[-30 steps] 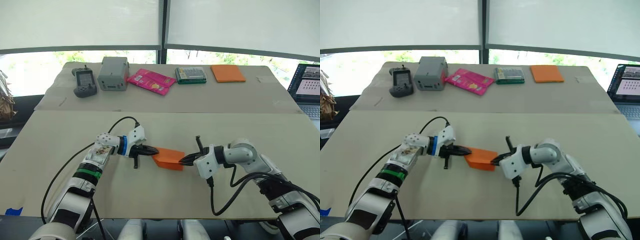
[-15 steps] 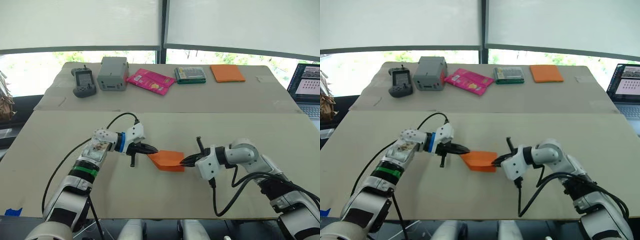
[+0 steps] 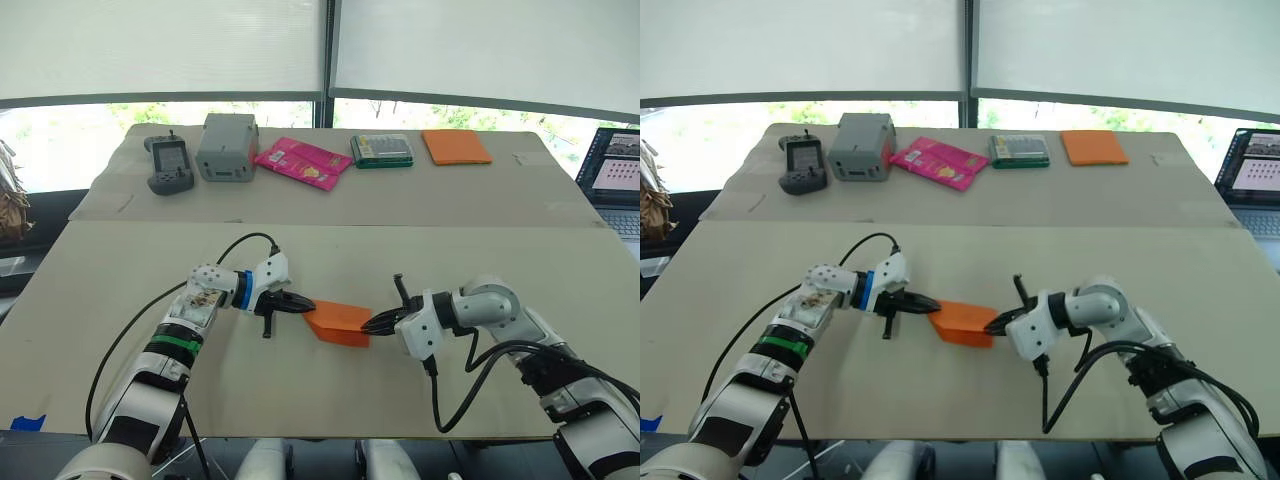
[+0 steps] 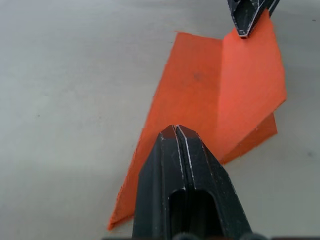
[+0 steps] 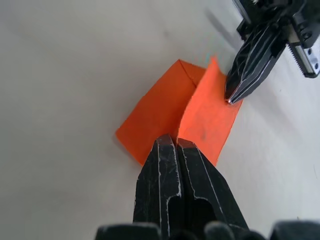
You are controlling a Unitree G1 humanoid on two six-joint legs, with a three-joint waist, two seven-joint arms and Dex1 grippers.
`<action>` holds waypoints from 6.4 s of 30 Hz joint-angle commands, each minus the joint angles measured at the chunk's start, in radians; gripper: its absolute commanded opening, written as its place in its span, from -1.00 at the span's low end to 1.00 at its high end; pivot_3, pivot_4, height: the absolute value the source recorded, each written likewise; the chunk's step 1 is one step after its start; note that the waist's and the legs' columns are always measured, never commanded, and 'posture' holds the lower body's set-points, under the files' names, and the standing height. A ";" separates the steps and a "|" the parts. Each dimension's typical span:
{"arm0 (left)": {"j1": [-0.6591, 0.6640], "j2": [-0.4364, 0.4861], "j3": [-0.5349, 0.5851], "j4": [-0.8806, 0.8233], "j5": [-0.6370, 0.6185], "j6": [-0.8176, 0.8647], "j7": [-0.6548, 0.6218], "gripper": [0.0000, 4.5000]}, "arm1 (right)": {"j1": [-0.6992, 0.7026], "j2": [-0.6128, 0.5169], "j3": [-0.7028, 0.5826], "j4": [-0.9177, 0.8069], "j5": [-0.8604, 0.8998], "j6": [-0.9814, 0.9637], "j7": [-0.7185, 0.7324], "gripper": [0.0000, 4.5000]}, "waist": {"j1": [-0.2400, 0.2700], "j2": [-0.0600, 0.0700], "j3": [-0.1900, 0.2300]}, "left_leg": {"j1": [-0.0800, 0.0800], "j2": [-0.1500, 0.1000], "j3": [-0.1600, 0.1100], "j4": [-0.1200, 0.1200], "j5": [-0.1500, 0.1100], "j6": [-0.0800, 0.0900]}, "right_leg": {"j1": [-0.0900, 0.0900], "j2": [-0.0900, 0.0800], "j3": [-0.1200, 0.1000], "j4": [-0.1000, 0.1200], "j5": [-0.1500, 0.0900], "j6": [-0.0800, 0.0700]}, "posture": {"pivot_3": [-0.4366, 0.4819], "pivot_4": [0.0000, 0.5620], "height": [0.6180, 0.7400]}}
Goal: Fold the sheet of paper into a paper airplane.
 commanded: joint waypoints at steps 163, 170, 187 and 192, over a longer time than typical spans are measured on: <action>0.323 0.027 0.003 -0.409 -0.041 0.093 0.232 -1.00 | -0.308 0.308 -0.074 0.522 0.133 1.392 0.191 -0.99 | -0.009 0.000 -0.020 | 0.034 0.003 -0.002 -0.007 -0.002 0.002 | 0.034 0.000 -0.001 -0.008 0.000 0.000 | -0.05 -0.47 1.00; 0.320 0.026 -0.011 -0.388 -0.030 0.075 0.214 -1.00 | -0.273 0.245 -0.163 0.349 0.205 1.410 0.216 -0.44 | 0.000 0.004 -0.017 | 0.031 0.002 -0.002 -0.007 -0.003 0.002 | 0.033 -0.002 -0.001 -0.011 0.000 0.000 | -0.05 -0.47 1.00; 0.316 0.034 -0.002 -0.386 -0.042 0.070 0.173 -1.00 | 0.246 0.335 -0.296 -0.462 0.282 1.120 -0.227 -0.37 | 0.000 0.007 -0.017 | -0.002 0.000 -0.001 -0.005 -0.002 0.002 | 0.000 -0.004 -0.001 -0.007 0.002 0.002 | -0.05 -0.47 1.00; 0.314 0.039 -0.002 -0.379 -0.040 0.067 0.163 -1.00 | 0.365 0.353 -0.242 -0.569 0.266 1.173 -0.337 -0.98 | 0.000 0.007 -0.017 | 0.000 0.000 -0.001 -0.005 -0.002 0.003 | 0.000 -0.003 -0.001 -0.007 0.001 0.002 | -0.05 -0.47 1.00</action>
